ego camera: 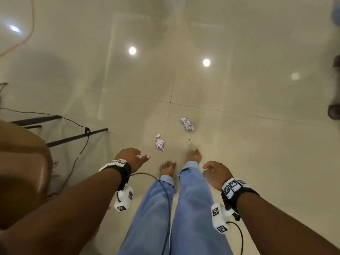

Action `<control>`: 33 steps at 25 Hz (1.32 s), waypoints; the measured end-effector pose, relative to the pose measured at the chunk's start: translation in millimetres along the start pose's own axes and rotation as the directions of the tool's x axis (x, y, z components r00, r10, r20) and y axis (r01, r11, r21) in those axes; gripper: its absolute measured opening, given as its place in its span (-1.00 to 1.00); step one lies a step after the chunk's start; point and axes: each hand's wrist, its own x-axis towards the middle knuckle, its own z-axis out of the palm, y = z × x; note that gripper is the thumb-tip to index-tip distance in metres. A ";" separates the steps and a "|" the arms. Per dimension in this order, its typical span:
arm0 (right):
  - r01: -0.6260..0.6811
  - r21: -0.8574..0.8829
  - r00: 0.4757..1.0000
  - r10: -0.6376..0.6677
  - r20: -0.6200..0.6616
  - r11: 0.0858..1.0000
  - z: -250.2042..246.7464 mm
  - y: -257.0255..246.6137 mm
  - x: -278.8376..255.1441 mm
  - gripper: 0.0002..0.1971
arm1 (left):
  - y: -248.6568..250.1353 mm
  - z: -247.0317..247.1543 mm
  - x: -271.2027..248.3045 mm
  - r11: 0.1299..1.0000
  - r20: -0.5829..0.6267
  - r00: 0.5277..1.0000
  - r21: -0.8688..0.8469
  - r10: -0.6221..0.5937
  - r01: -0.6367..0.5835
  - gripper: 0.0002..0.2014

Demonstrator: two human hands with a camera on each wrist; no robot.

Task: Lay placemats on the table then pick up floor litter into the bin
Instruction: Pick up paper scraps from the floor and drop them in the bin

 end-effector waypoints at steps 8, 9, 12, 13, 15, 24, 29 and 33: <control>-0.029 -0.337 0.994 0.064 0.092 0.941 42.2 15.6 292.0 -0.56 | -4.1 136.8 227.7 0.963 0.173 0.981 -0.234 -0.092 0.131 -0.71; -0.014 -0.321 0.995 0.044 0.086 0.947 51.2 17.4 330.7 -0.50 | 2.8 155.1 258.8 0.952 0.140 0.988 -0.288 -0.066 0.104 -0.54; 0.072 -0.302 0.997 -0.058 0.055 0.951 62.6 0.7 409.0 -0.60 | 24.8 197.4 316.6 0.939 0.119 0.992 -0.336 -0.032 0.070 -0.39; 0.091 -0.312 0.996 -0.079 0.051 0.946 65.7 -3.3 431.9 -0.62 | 32.7 209.9 328.8 0.926 0.127 0.991 -0.367 -0.044 0.088 -0.43; 0.080 -0.402 0.997 -0.079 0.019 0.912 65.1 -12.2 462.9 -0.56 | 40.7 220.0 347.3 0.914 0.127 0.988 -0.383 -0.089 0.131 -0.56; -0.012 -0.264 0.981 -0.040 -0.190 0.964 -21.7 -38.6 279.7 -0.76 | 25.8 94.2 224.2 0.944 0.039 0.992 -0.315 0.122 -0.103 -0.79; 0.089 0.194 0.977 -0.048 -0.209 0.977 -93.9 -82.9 128.3 -0.51 | 59.3 -56.2 56.9 0.910 -0.014 0.965 -0.330 0.261 -0.251 -0.55; 0.250 0.454 0.950 -0.126 -0.285 0.855 -165.3 -148.6 13.2 -0.93 | 119.2 -161.4 -41.0 0.885 -0.063 0.916 -0.240 0.397 -0.400 -0.55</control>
